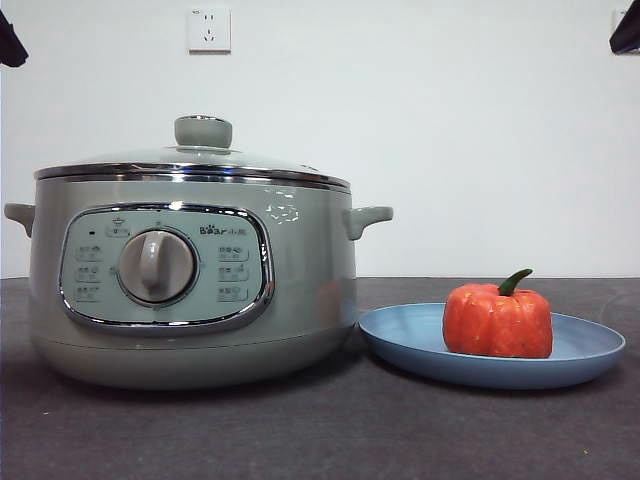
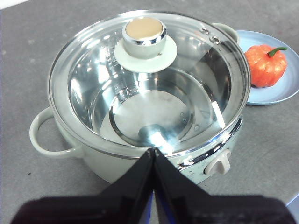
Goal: Take the pumpkin out from the steamer,put the pumpkin in the blue plate,close the lid
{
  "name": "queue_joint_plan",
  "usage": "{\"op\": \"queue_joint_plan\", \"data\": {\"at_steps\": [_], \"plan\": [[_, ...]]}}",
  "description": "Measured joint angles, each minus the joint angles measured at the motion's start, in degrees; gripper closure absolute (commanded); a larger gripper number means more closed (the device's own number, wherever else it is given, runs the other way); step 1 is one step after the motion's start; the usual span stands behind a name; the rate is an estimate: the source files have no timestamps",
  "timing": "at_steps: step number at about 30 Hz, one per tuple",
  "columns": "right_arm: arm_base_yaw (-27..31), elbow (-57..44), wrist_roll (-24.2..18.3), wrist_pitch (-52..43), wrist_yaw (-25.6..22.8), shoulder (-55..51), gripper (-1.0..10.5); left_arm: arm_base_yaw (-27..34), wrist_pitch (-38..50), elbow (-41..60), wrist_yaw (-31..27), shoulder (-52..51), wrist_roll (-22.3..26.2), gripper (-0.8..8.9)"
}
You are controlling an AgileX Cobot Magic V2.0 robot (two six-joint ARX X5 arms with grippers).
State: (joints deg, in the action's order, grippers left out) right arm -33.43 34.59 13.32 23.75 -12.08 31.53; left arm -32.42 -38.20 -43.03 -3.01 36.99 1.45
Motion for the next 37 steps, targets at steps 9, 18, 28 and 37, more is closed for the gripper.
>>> {"op": "queue_joint_plan", "data": {"at_steps": [9, 18, 28, 37], "plan": [[0.0, 0.0, 0.2, 1.1, 0.0, 0.0, 9.5, 0.0, -0.1, 0.0, 0.0, -1.0, 0.0, 8.17], [0.0, 0.0, 0.2, 1.2, 0.0, 0.0, 9.5, 12.3, 8.8, 5.5, 0.4, -22.4, -1.3, 8.16], [0.0, 0.0, 0.2, 1.2, 0.0, 0.0, 9.5, 30.7, 23.5, 29.4, 0.3, -33.6, -3.5, 8.17], [0.0, 0.0, 0.2, 1.2, 0.0, 0.0, 9.5, 32.3, 27.9, 41.3, 0.5, -34.6, -5.8, 8.16]]}}
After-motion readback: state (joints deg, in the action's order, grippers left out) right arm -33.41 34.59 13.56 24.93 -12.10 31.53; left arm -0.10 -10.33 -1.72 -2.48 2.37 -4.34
